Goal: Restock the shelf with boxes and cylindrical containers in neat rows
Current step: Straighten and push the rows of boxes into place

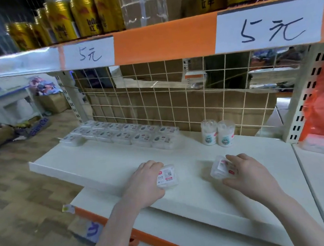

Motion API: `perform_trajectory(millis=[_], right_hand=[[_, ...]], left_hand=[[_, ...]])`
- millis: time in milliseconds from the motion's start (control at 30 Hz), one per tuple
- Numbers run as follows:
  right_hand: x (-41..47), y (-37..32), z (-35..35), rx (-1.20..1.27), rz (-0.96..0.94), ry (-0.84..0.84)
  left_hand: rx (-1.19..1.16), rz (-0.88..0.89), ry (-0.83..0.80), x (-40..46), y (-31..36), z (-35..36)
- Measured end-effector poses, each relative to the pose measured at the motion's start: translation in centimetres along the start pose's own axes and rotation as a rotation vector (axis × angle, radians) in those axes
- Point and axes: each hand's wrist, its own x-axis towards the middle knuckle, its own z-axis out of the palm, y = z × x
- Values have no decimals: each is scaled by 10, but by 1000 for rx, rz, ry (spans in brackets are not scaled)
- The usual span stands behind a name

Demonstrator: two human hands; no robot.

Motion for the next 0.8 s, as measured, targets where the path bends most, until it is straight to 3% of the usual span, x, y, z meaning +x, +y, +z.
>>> perform_trajectory(millis=[400,800], right_hand=[[52,-99,41,16,-81,-33],[66,-269,120,127,142,32]], left_hand=[[-14,-37,55,0,-119,-17],[1,114,13,4,-307,-53]])
